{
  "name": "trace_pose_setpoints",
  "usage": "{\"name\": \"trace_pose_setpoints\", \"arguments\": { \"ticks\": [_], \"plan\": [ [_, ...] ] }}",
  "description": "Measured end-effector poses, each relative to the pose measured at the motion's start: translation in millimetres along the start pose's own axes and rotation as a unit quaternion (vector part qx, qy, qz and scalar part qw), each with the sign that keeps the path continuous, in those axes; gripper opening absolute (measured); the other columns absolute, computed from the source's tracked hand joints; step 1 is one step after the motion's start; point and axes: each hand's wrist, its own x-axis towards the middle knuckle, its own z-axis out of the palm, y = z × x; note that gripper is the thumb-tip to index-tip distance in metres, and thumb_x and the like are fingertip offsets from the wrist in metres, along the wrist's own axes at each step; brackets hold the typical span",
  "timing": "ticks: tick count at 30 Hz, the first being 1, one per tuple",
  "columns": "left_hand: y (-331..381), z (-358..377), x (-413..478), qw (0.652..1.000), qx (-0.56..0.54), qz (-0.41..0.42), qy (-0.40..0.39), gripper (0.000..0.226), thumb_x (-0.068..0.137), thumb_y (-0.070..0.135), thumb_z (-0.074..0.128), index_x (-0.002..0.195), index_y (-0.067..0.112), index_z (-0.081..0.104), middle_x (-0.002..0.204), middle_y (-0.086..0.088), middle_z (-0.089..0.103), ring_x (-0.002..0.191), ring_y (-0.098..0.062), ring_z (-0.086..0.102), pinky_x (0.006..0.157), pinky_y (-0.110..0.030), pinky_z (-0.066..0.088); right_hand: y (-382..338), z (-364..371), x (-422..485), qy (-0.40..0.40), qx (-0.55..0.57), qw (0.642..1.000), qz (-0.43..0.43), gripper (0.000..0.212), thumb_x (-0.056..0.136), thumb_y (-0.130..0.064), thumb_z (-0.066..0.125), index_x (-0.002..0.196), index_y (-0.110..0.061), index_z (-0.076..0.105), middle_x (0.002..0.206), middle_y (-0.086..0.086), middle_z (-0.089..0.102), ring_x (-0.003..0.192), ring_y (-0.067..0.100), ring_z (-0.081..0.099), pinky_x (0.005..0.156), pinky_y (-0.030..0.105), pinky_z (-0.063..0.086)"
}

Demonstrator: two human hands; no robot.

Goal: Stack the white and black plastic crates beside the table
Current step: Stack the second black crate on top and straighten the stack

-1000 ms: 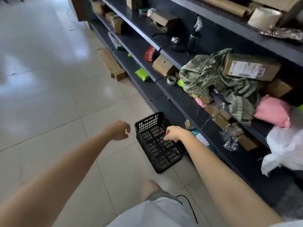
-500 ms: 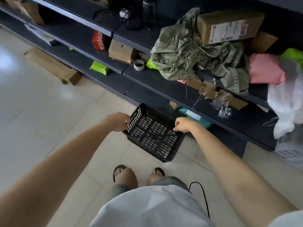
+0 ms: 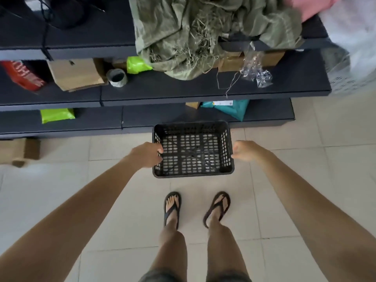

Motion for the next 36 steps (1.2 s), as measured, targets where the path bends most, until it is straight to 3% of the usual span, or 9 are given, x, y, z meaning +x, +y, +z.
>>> {"name": "trace_pose_setpoints", "arguments": {
  "ticks": [4, 8, 12, 17, 20, 32, 36],
  "plan": [
    [-21, 32, 56, 0.999, 0.036, 0.016, -0.016, 0.037, 0.091, 0.029, 0.053, 0.127, 0.020, 0.056, 0.128, -0.004, 0.060, 0.118, -0.025, 0.056, 0.092, -0.038, 0.049, 14, 35, 39, -0.003, 0.042, 0.998, 0.037, 0.034, 0.085, -0.028, 0.060, 0.116, -0.017, 0.056, 0.121, 0.007, 0.061, 0.107, 0.026, 0.057, 0.083, 0.033, 0.045],
    [-38, 85, 114, 0.999, 0.030, -0.010, -0.024, 0.040, 0.090, 0.027, 0.053, 0.130, 0.019, 0.053, 0.133, -0.007, 0.054, 0.123, -0.027, 0.050, 0.097, -0.041, 0.048, 34, 74, 91, 0.010, 0.063, 0.997, 0.048, 0.041, 0.084, -0.028, 0.061, 0.123, -0.017, 0.054, 0.126, 0.007, 0.060, 0.111, 0.026, 0.058, 0.093, 0.035, 0.048],
    [-49, 140, 165, 0.997, 0.039, -0.017, -0.061, 0.052, 0.090, 0.027, 0.056, 0.139, 0.019, 0.044, 0.145, -0.010, 0.038, 0.135, -0.030, 0.033, 0.104, -0.046, 0.040, 57, 112, 143, 0.009, 0.063, 0.996, 0.059, 0.039, 0.086, -0.026, 0.061, 0.123, -0.015, 0.054, 0.122, 0.010, 0.061, 0.110, 0.027, 0.058, 0.083, 0.029, 0.042],
    [-72, 186, 219, 0.997, 0.058, -0.039, -0.038, 0.059, 0.089, 0.030, 0.058, 0.143, 0.021, 0.037, 0.149, -0.011, 0.024, 0.139, -0.032, 0.023, 0.108, -0.051, 0.037, 88, 151, 202, 0.022, 0.034, 0.997, 0.068, 0.043, 0.085, -0.026, 0.063, 0.125, -0.015, 0.051, 0.121, 0.014, 0.055, 0.106, 0.029, 0.057, 0.082, 0.030, 0.042],
    [-83, 204, 246, 0.996, 0.053, -0.065, -0.022, 0.064, 0.088, 0.029, 0.060, 0.145, 0.019, 0.033, 0.151, -0.014, 0.018, 0.139, -0.035, 0.020, 0.109, -0.051, 0.036, 99, 168, 233, 0.032, 0.017, 0.996, 0.084, 0.049, 0.086, -0.025, 0.063, 0.131, -0.015, 0.046, 0.126, 0.015, 0.049, 0.112, 0.032, 0.054, 0.090, 0.036, 0.045],
    [-106, 241, 329, 0.990, 0.033, -0.132, 0.046, 0.061, 0.082, 0.015, 0.064, 0.136, 0.008, 0.038, 0.141, -0.025, 0.020, 0.125, -0.044, 0.028, 0.103, -0.053, 0.037, 116, 190, 328, 0.050, 0.052, 0.993, 0.098, 0.060, 0.086, -0.027, 0.064, 0.139, -0.019, 0.036, 0.137, 0.020, 0.042, 0.122, 0.036, 0.048, 0.098, 0.039, 0.041],
    [-103, 238, 344, 0.981, -0.054, -0.163, 0.096, 0.057, 0.083, 0.000, 0.057, 0.136, 0.007, 0.037, 0.135, -0.028, 0.026, 0.120, -0.047, 0.034, 0.097, -0.053, 0.042, 114, 188, 346, 0.059, 0.053, 0.992, 0.094, 0.057, 0.088, -0.025, 0.062, 0.138, -0.019, 0.037, 0.134, 0.020, 0.041, 0.107, 0.034, 0.055, 0.091, 0.038, 0.045]
  ]
}}
